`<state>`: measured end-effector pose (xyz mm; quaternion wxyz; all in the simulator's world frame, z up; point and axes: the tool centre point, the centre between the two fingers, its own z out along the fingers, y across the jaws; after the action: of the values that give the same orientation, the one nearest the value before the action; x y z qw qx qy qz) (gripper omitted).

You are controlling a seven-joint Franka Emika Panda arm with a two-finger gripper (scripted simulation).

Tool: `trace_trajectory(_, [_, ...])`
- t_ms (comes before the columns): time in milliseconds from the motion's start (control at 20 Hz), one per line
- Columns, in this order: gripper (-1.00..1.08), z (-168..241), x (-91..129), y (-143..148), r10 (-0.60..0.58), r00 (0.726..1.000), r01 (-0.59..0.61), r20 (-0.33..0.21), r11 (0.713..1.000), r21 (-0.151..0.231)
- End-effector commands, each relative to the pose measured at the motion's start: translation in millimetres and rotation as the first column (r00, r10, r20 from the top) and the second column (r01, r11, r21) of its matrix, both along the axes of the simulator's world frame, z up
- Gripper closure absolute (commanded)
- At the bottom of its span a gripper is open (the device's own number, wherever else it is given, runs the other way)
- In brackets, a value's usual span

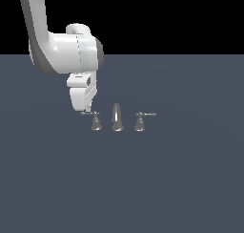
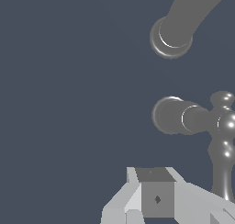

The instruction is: Turn on the faucet by rotating a designated handle.

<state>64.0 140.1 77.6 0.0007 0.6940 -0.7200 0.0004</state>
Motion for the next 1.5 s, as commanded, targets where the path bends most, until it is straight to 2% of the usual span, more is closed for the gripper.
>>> trace_trajectory(0, [1.08,-1.0,2.0,-0.4,-0.007,1.000,0.007,0.000,1.000,0.001])
trace_trajectory(250, [1.08,-0.9,1.9,-0.7,-0.007,1.000,0.007,0.000,1.000,0.001])
trace_trajectory(800, [1.08,-1.0,-33.6,19.2,-0.007,1.000,0.007,0.000,1.000,0.001])
trace_trajectory(900, [1.08,-0.9,-25.9,10.9,-0.018,1.000,0.018,0.007,1.000,0.001])
trace_trajectory(1450, [1.08,-1.0,-61.1,8.9,-0.011,1.000,0.011,0.003,1.000,0.001])
